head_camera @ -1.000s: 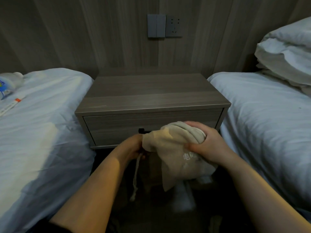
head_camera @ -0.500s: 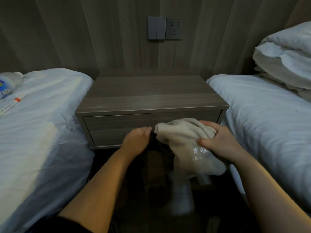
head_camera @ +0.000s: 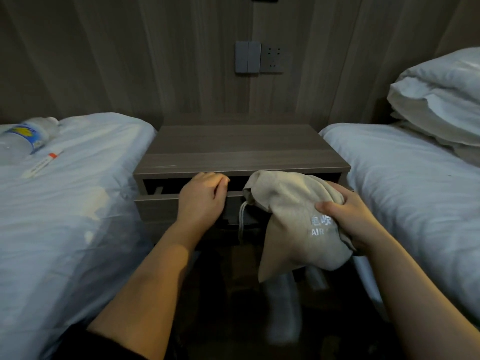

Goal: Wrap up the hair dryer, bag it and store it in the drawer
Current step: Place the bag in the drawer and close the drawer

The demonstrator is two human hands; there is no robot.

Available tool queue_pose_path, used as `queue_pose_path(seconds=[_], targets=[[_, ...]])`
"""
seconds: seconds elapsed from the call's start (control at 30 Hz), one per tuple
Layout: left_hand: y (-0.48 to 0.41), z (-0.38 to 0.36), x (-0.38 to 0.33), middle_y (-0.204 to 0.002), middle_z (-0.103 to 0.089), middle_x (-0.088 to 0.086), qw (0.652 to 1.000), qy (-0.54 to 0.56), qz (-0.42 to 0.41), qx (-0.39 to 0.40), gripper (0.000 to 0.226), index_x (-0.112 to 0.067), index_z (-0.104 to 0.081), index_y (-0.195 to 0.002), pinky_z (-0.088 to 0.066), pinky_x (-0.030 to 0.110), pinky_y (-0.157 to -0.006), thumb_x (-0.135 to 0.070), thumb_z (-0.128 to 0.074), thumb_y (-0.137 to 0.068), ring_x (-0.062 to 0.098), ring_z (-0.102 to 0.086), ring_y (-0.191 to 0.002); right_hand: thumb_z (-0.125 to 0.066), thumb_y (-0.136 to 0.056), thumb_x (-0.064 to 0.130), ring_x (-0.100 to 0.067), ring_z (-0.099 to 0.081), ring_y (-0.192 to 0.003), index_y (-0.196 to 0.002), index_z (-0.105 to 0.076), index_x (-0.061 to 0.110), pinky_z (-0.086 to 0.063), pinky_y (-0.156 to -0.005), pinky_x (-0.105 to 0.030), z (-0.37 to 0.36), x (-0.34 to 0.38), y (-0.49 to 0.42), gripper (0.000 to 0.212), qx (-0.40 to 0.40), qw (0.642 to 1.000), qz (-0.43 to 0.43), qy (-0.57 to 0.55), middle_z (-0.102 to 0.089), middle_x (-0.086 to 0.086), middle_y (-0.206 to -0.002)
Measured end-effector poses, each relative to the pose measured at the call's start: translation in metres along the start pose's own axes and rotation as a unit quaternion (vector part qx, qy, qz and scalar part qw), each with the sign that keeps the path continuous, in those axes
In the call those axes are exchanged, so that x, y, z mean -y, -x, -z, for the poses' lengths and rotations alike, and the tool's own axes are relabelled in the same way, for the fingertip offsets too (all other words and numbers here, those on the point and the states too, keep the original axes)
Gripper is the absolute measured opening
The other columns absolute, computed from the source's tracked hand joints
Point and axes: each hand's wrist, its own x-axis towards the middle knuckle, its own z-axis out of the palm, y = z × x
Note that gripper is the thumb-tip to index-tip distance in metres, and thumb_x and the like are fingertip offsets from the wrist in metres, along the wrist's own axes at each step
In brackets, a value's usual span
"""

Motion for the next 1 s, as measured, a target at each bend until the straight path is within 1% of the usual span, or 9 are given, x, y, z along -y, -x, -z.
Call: queue_pose_path(seconds=[0.13,0.27,0.4,0.47,0.57,0.67,0.8,0.9,1.0], targets=[[-0.006,0.009,-0.006,-0.093,-0.07,0.007,0.982,0.044,0.115,0.145,0.048,-0.013,-0.071,-0.091,-0.042,0.034,-0.078,-0.038,-0.03,-0.1,0.025,-0.061,-0.094,-0.063,-0.064,0.015,-0.017,-0.065,-0.09,-0.111,-0.063,0.025,-0.05,-0.07,-0.028,-0.008,0.004,0.0,0.048,0.001,0.996,-0.026,-0.087,-0.069,-0.002,-0.103],[-0.016,0.018,-0.005,-0.08,-0.071,0.0,0.955,0.156,0.195,0.162,0.062,-0.02,-0.072,-0.085,-0.045,0.038,-0.088,-0.047,-0.018,-0.099,0.019,-0.064,-0.087,-0.056,-0.082,0.009,-0.015,-0.069,-0.072,-0.103,-0.065,0.017,-0.055,-0.061,-0.027,-0.013,0.006,-0.002,0.024,-0.033,0.975,-0.071,-0.208,-0.074,-0.002,-0.081],[-0.018,0.025,-0.008,-0.068,-0.069,0.006,0.898,0.26,0.272,0.229,0.07,-0.017,-0.069,-0.094,-0.044,0.036,-0.085,-0.055,-0.01,-0.096,0.019,-0.064,-0.08,-0.061,-0.077,0.022,-0.021,-0.068,-0.079,-0.106,-0.067,0.01,-0.052,-0.079,-0.034,-0.008,0.02,-0.013,0.032,-0.02,0.947,-0.146,-0.286,-0.073,-0.008,-0.086],[-0.018,0.026,-0.011,-0.067,-0.07,0.007,0.869,0.274,0.287,0.296,0.076,-0.015,-0.066,-0.11,-0.042,0.03,-0.076,-0.058,-0.006,-0.094,0.017,-0.065,-0.078,-0.059,-0.08,0.023,-0.021,-0.069,-0.07,-0.089,-0.071,0.007,-0.05,-0.08,-0.035,-0.005,0.036,-0.018,0.022,0.008,0.943,-0.192,-0.272,-0.073,-0.009,-0.076],[-0.018,0.023,-0.015,-0.066,-0.072,0.01,0.789,0.36,0.344,0.36,0.078,-0.01,-0.057,-0.122,-0.048,0.028,-0.063,-0.062,-0.007,-0.092,0.02,-0.068,-0.069,-0.052,-0.086,0.022,-0.02,-0.069,-0.058,-0.071,-0.073,0.007,-0.048,-0.077,-0.036,-0.004,0.05,-0.027,0.029,0.056,0.946,-0.232,-0.218,-0.072,-0.009,-0.065],[-0.019,0.017,-0.021,-0.082,-0.073,0.018,0.675,0.489,0.416,0.364,0.088,-0.001,-0.048,-0.129,-0.052,0.034,-0.061,-0.067,-0.006,-0.089,0.027,-0.069,-0.065,-0.055,-0.08,0.022,-0.023,-0.066,-0.07,-0.073,-0.073,0.007,-0.047,-0.077,-0.035,-0.012,0.059,-0.033,0.024,0.108,0.945,-0.271,-0.15,-0.072,-0.01,-0.07],[-0.017,0.013,-0.022,-0.123,-0.059,0.024,0.61,0.549,0.464,0.335,0.097,0.0,-0.046,-0.133,-0.053,0.037,-0.068,-0.075,-0.009,-0.083,0.031,-0.064,-0.09,-0.049,-0.087,0.025,-0.021,-0.063,-0.068,-0.083,-0.067,0.008,-0.046,-0.07,-0.032,-0.022,0.065,-0.045,0.024,0.14,0.939,-0.309,-0.061,-0.069,-0.01,-0.07],[-0.015,0.013,-0.024,-0.11,-0.063,0.016,0.597,0.554,0.465,0.345,0.089,-0.006,-0.054,-0.124,-0.048,0.039,-0.08,-0.076,-0.019,-0.082,0.029,-0.059,-0.097,-0.052,-0.087,0.022,-0.018,-0.056,-0.069,-0.081,-0.062,0.012,-0.043,-0.065,-0.029,-0.031,0.062,-0.049,0.015,0.128,0.939,-0.316,-0.048,-0.062,-0.008,-0.072],[-0.014,0.019,-0.033,-0.096,-0.062,0.008,0.618,0.547,0.454,0.336,0.048,-0.02,-0.058,-0.102,-0.049,0.042,-0.08,-0.062,-0.041,-0.087,0.024,-0.059,-0.09,-0.057,-0.08,0.017,-0.015,-0.049,-0.063,-0.064,-0.054,0.016,-0.039,-0.063,-0.028,-0.036,0.048,-0.055,0.016,0.089,0.944,-0.312,-0.065,-0.052,-0.003,-0.067]])
